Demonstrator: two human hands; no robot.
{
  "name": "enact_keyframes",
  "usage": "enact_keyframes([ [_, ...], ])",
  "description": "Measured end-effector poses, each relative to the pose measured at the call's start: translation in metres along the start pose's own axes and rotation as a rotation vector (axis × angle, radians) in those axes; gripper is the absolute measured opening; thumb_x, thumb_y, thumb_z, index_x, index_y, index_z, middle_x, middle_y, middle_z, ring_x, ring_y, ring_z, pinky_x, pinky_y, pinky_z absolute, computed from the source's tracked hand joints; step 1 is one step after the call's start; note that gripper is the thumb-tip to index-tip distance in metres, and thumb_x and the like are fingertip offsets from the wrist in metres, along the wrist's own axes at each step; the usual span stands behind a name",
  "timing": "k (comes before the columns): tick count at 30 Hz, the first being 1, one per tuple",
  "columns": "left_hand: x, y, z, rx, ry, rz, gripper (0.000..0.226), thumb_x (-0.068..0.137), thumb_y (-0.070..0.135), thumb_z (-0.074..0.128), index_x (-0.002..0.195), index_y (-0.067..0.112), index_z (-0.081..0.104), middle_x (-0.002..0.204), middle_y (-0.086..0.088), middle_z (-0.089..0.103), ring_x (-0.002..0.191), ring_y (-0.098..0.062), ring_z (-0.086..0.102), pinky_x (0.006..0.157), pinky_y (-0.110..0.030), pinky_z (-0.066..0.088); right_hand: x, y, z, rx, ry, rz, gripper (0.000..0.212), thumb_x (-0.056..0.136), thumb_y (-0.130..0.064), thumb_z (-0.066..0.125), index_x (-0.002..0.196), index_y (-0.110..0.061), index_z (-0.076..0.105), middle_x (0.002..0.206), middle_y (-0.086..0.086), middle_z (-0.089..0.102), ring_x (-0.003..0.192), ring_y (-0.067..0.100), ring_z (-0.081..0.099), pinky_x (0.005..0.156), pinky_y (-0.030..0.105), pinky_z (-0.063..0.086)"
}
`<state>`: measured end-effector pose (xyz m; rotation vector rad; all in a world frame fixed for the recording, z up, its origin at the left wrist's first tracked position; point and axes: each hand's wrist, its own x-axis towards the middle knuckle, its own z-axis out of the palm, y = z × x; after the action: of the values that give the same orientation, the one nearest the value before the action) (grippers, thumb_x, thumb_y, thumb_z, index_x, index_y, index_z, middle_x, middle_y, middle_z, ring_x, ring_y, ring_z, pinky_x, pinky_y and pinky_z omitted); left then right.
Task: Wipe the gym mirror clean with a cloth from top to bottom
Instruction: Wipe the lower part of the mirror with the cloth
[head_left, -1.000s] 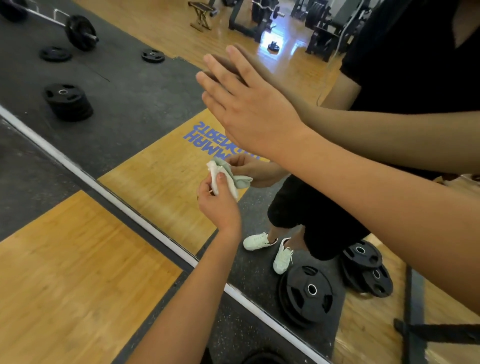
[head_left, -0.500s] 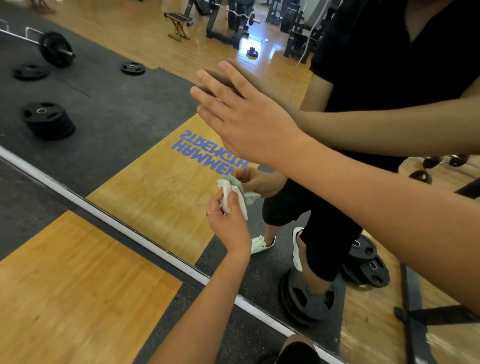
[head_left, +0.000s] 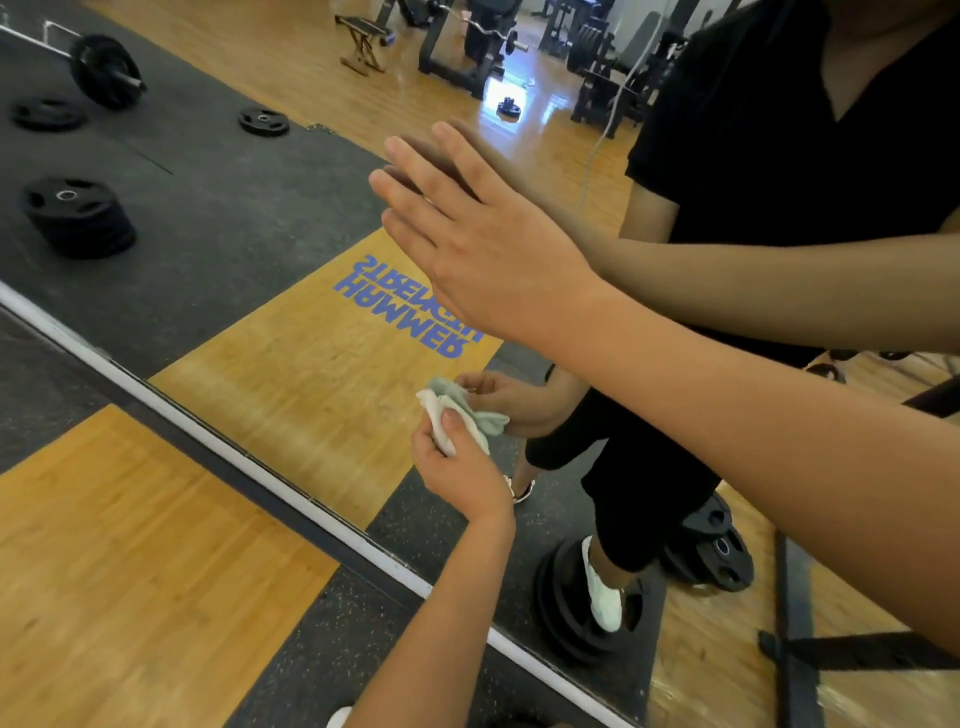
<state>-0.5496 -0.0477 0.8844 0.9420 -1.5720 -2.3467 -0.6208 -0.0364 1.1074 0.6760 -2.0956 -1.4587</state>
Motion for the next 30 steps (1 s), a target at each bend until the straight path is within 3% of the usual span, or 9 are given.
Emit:
enact_keyframes([
  [2, -0.002, 0.001, -0.001, -0.010, -0.004, 0.006, 0.013, 0.100, 0.028, 0.065, 0.104, 0.016, 0.068, 0.105, -0.007, 0.069, 0.097, -0.024, 0.066, 0.087, -0.050, 0.056, 0.000, 0.001, -0.001, -0.004, 0.004, -0.004, 0.061, 0.102, -0.032, 0.019, 0.153, -0.009, 0.042, 0.165, 0.013, 0.033, 0.154, 0.041, 0.026, 0.124, 0.060, 0.017],
  [7, -0.027, 0.010, 0.003, -0.070, -0.117, 0.158, 0.023, 0.099, 0.026, 0.068, 0.120, 0.016, 0.072, 0.108, 0.009, 0.066, 0.101, -0.014, 0.066, 0.083, -0.029, 0.055, 0.001, 0.000, 0.000, -0.027, 0.030, -0.017, 0.057, 0.103, -0.033, 0.024, 0.151, -0.010, 0.046, 0.164, 0.013, 0.037, 0.153, 0.041, 0.029, 0.124, 0.060, 0.021],
  [11, -0.033, -0.008, -0.003, -0.057, -0.044, 0.040, 0.024, 0.100, 0.031, 0.066, 0.121, 0.022, 0.072, 0.112, 0.006, 0.070, 0.104, -0.012, 0.068, 0.093, -0.041, 0.057, -0.001, 0.001, -0.001, -0.019, 0.034, -0.018, 0.058, 0.105, -0.034, 0.022, 0.154, -0.009, 0.042, 0.165, 0.014, 0.033, 0.154, 0.042, 0.026, 0.125, 0.061, 0.020],
  [15, -0.045, -0.022, -0.010, 0.045, -0.041, -0.054, 0.025, 0.099, 0.037, 0.066, 0.116, 0.020, 0.073, 0.107, -0.003, 0.071, 0.097, -0.022, 0.069, 0.090, -0.051, 0.057, -0.001, 0.000, 0.000, -0.045, 0.046, -0.018, 0.058, 0.105, -0.038, 0.026, 0.154, -0.010, 0.042, 0.165, 0.014, 0.034, 0.153, 0.042, 0.025, 0.125, 0.062, 0.018],
  [17, -0.065, -0.021, -0.011, 0.027, -0.089, -0.050, 0.023, 0.098, 0.038, 0.068, 0.110, 0.020, 0.073, 0.103, -0.007, 0.071, 0.094, -0.027, 0.069, 0.086, -0.049, 0.059, -0.001, -0.001, 0.000, -0.061, 0.052, -0.010, 0.058, 0.106, -0.039, 0.026, 0.154, -0.011, 0.043, 0.165, 0.013, 0.034, 0.154, 0.042, 0.025, 0.125, 0.062, 0.018],
  [21, -0.112, -0.017, -0.007, -0.044, -0.159, 0.000, 0.015, 0.098, 0.031, 0.069, 0.111, 0.026, 0.073, 0.105, 0.000, 0.068, 0.091, -0.012, 0.069, 0.081, -0.032, 0.058, -0.001, -0.001, -0.001, -0.057, 0.057, -0.014, 0.058, 0.107, -0.039, 0.025, 0.155, -0.011, 0.041, 0.166, 0.014, 0.032, 0.154, 0.041, 0.023, 0.125, 0.062, 0.016],
  [28, -0.121, -0.021, 0.000, -0.067, -0.099, 0.050, 0.018, 0.099, 0.034, 0.067, 0.113, 0.024, 0.072, 0.104, 0.008, 0.068, 0.100, -0.015, 0.068, 0.088, -0.042, 0.057, -0.001, -0.001, -0.002, -0.037, 0.013, -0.034, 0.059, 0.109, -0.036, 0.019, 0.160, -0.010, 0.032, 0.169, 0.015, 0.023, 0.156, 0.043, 0.016, 0.124, 0.064, 0.009],
  [30, -0.118, -0.022, -0.004, -0.094, -0.131, 0.062, 0.019, 0.099, 0.033, 0.067, 0.115, 0.024, 0.072, 0.107, 0.009, 0.067, 0.102, -0.012, 0.067, 0.089, -0.038, 0.057, -0.003, 0.000, -0.002, -0.033, 0.006, -0.018, 0.059, 0.108, -0.035, 0.019, 0.160, -0.009, 0.032, 0.169, 0.015, 0.024, 0.156, 0.042, 0.017, 0.125, 0.064, 0.012],
])
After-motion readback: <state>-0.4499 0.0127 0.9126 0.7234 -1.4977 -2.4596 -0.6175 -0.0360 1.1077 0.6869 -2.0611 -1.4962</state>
